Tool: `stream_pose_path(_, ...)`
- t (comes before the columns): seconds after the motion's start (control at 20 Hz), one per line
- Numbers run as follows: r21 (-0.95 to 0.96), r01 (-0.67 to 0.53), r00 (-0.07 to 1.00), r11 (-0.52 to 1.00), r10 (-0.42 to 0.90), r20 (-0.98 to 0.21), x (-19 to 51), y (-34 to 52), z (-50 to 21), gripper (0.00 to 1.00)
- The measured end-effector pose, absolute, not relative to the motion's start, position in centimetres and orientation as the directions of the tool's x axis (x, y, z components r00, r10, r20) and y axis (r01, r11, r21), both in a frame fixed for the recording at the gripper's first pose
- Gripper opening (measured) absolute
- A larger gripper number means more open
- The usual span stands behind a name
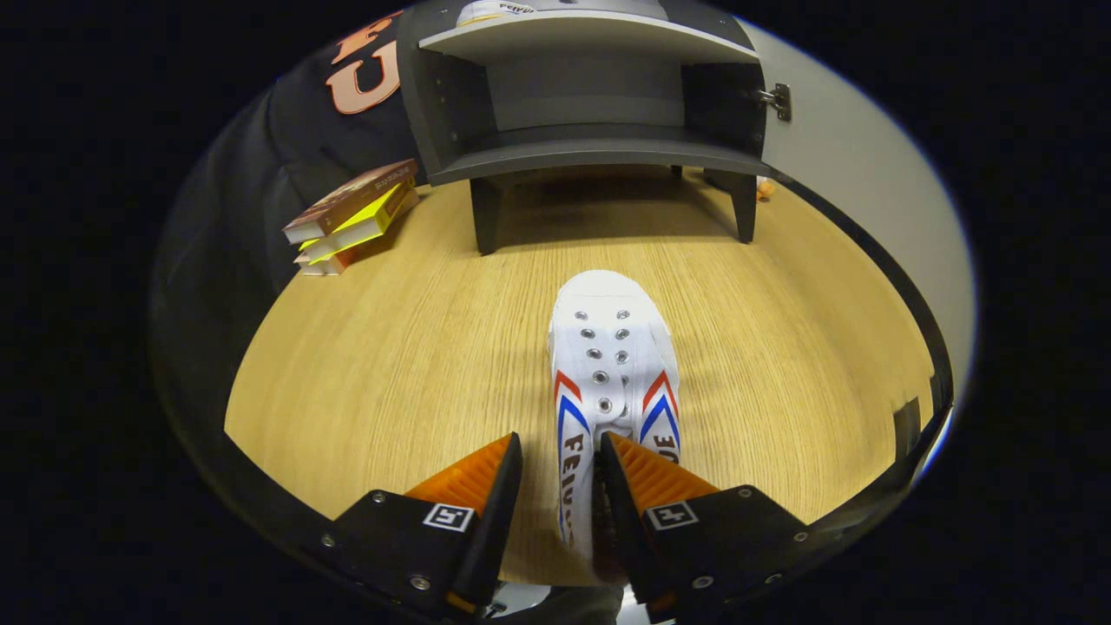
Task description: Open the shoe cabinet door, grab the shoes and put them into the shoe cabinet, then close the shoe cabinet door.
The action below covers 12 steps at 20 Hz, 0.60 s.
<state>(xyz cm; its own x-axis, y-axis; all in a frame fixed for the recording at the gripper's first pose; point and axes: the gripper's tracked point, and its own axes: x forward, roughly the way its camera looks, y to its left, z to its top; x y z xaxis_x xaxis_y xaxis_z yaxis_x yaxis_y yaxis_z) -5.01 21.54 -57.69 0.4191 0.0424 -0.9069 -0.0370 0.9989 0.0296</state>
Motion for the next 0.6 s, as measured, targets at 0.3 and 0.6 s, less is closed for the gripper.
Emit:
stream_pose_path(0.3,0.055,0.017,0.421,0.998,0.043,-0.906,-4.8,21.4,-58.1,0.17)
stream_pose_path(0.6,0.069,0.036,0.401,0.997,0.049,-0.915,-3.2,20.6,-55.2,0.05)
